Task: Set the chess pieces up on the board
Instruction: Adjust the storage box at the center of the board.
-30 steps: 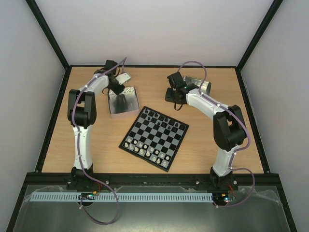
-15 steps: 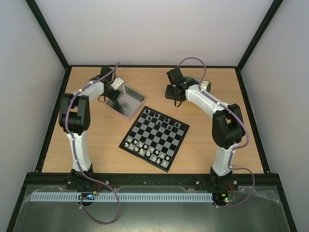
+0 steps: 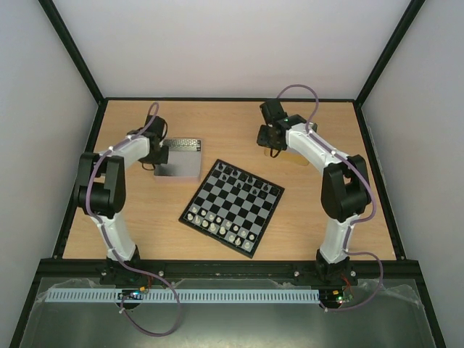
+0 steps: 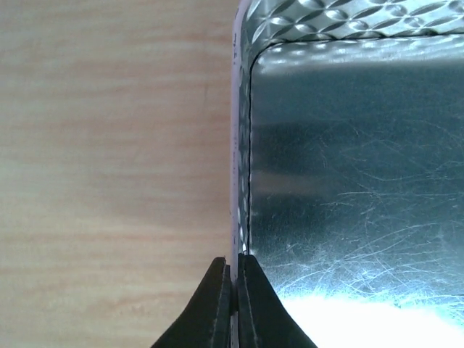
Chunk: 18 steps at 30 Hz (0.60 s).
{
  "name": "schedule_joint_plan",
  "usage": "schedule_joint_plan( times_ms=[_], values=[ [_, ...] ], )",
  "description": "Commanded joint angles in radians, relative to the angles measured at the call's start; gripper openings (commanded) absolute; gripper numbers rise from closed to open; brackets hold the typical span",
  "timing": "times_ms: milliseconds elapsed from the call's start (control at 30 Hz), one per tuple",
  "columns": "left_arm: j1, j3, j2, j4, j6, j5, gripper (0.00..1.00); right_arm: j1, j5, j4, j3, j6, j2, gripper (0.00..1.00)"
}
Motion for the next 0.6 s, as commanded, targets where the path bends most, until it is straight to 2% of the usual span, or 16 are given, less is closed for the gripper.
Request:
schedule_joint_plan(
  times_ms=[0,100,300,433,567],
  values=[
    [-0.009,-0.104,-0.032,-0.116,-0.192,-0.113,0.08,-0.040,-0.006,-0.044,0.029,-0.011,-0.026,0.39],
    [-0.009,-0.099,-0.053,-0.115,-0.229,-0.098,0.28,-0.053,-0.015,-0.040,0.029,-0.013,-0.031,0.39],
    [-0.011,0.066,-0.101,-0.167,-0.307,-0.049,0.51,-0.056,-0.012,-0.036,0.065,-0.016,-0.042,0.39],
    [-0.013,0.107,-0.167,-0.155,-0.442,0.040,0.55,-0.058,-0.010,-0.034,0.078,-0.015,-0.042,0.39],
    [-0.030,0.047,-0.213,-0.044,-0.612,0.183,0.57,-0.058,-0.005,-0.033,0.079,-0.014,-0.042,0.39]
  ],
)
